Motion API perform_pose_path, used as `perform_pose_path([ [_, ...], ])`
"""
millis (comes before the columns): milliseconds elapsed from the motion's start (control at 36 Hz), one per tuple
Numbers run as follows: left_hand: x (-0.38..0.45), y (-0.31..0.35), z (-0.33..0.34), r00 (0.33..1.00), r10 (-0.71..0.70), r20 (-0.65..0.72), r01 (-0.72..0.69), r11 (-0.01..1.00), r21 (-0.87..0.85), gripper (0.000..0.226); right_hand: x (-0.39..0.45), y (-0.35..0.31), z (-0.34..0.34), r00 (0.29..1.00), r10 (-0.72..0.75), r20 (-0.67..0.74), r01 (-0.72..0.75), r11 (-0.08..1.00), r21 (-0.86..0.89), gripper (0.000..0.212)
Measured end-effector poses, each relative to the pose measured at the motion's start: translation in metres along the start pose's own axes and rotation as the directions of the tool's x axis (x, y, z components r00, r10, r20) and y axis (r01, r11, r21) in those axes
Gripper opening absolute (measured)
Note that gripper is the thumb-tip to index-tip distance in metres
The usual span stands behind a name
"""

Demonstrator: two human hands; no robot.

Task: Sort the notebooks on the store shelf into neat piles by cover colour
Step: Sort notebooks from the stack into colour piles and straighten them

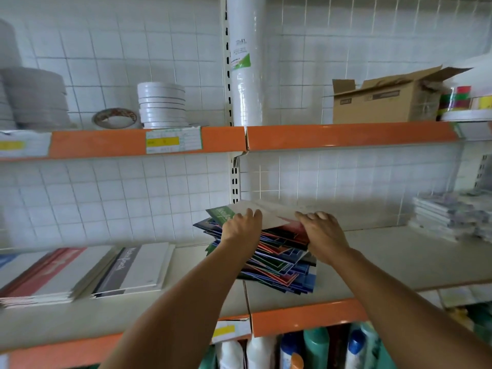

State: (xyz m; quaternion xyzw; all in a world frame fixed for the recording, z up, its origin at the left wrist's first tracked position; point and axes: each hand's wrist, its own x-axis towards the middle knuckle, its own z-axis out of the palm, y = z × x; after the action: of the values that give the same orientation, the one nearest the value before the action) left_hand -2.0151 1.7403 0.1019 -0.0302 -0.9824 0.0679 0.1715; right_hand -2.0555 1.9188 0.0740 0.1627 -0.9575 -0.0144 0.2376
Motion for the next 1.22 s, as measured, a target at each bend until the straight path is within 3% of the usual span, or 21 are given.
perform_pose_path([
  [139, -0.004, 0.001, -0.002, 0.999, -0.040, -0.010, 0.041, 0.994, 0.096, 0.045, -0.008, -0.001, -0.003, 0.992, -0.099, -0.081, 0.095, 0.994, -0.055, 0.051],
  [306, -0.015, -0.003, -0.004, 0.997, -0.059, -0.041, 0.063, 0.991, 0.118, 0.035, -0.021, 0.003, -0.004, 0.970, -0.177, -0.168, 0.188, 0.981, 0.056, 0.041],
  [417, -0.029, -0.012, -0.006, 0.993, -0.092, -0.071, 0.096, 0.994, 0.047, 0.034, -0.032, -0.002, -0.015, 0.975, -0.207, -0.080, 0.217, 0.966, 0.142, 0.040],
  [639, -0.071, -0.028, -0.009, 0.988, -0.094, -0.126, 0.095, 0.996, 0.000, 0.043, -0.042, -0.006, -0.025, 0.953, -0.302, -0.009, 0.302, 0.953, 0.039, 0.086],
  [917, -0.132, -0.059, -0.024, 0.981, -0.152, -0.117, 0.153, 0.988, -0.003, 0.047, -0.050, -0.044, -0.038, 0.948, -0.319, -0.018, 0.318, 0.948, -0.018, 0.081],
  [1028, -0.153, -0.087, -0.022, 0.937, -0.131, -0.323, 0.127, 0.991, -0.035, 0.043, -0.053, -0.073, -0.053, 0.950, -0.310, -0.032, 0.310, 0.951, -0.001, 0.081],
  [1111, -0.170, -0.125, -0.018, 0.947, -0.165, -0.275, 0.171, 0.985, -0.003, 0.036, -0.051, -0.105, -0.062, 0.948, -0.316, -0.047, 0.317, 0.948, 0.015, 0.084],
  [1222, -0.200, -0.163, -0.021, 0.955, -0.207, -0.212, 0.203, 0.978, -0.038, 0.045, -0.050, -0.154, -0.065, 0.937, -0.345, -0.055, 0.348, 0.936, 0.054, 0.085],
])
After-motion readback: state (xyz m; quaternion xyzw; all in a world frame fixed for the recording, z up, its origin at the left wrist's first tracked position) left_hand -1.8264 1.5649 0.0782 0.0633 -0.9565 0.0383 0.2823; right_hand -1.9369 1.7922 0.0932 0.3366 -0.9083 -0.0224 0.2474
